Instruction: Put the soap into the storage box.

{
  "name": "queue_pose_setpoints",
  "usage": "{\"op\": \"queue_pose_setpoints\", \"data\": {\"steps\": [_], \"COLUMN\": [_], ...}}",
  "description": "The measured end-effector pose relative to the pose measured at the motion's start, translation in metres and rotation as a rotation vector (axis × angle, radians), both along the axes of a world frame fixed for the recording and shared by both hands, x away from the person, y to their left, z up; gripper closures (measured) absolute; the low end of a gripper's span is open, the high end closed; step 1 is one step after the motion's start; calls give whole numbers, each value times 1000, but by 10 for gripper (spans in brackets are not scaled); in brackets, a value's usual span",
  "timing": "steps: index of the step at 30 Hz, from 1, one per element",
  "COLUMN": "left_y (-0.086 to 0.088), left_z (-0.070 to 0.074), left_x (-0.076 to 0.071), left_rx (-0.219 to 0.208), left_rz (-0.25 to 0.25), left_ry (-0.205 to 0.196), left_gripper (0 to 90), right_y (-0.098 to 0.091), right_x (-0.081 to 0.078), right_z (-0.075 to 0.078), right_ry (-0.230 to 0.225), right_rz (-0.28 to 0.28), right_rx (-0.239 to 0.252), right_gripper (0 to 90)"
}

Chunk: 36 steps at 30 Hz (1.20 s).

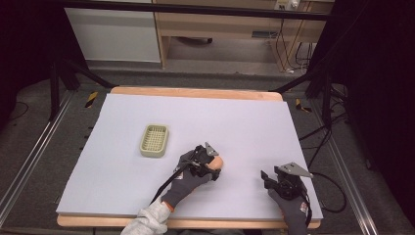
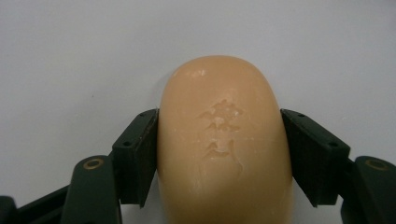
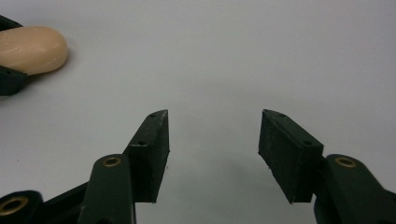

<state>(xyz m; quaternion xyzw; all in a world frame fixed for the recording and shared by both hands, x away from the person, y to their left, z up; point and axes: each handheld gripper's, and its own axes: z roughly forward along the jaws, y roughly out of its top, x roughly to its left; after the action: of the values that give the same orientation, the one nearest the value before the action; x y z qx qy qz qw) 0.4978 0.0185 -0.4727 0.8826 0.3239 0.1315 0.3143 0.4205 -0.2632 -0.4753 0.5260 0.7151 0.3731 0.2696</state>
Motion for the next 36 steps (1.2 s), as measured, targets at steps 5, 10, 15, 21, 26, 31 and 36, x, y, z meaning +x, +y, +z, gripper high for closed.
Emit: {"op": "queue_pose_setpoints", "data": {"steps": [5, 10, 15, 21, 26, 31, 36], "left_y": [1, 6, 13, 23, 34, 47, 58], "left_z": [3, 13, 25, 36, 42, 45, 47], "left_x": [-2, -4, -10, -13, -16, -16, -17], "left_rx": [8, -16, -33, -43, -39, -42, -45], "left_rz": [-2, -3, -4, -5, 0, 16, 29], "left_ry": [-7, -13, -29, -45, -51, -56, -62], "left_gripper": [314, 315, 316, 316, 316, 316, 316], "right_y": [0, 0, -1, 0, -1, 0, -1], "right_x": [0, 0, 0, 0, 0, 0, 0], "right_z": [0, 0, 0, 0, 0, 0, 0], "right_ry": [-1, -1, -2, -1, -2, -1, 0], "right_rz": [0, -1, -3, -4, -5, -6, -8], "right_rx": [4, 4, 3, 1, 3, 1, 2], "right_gripper": [431, 431, 431, 431, 432, 432, 433]}}
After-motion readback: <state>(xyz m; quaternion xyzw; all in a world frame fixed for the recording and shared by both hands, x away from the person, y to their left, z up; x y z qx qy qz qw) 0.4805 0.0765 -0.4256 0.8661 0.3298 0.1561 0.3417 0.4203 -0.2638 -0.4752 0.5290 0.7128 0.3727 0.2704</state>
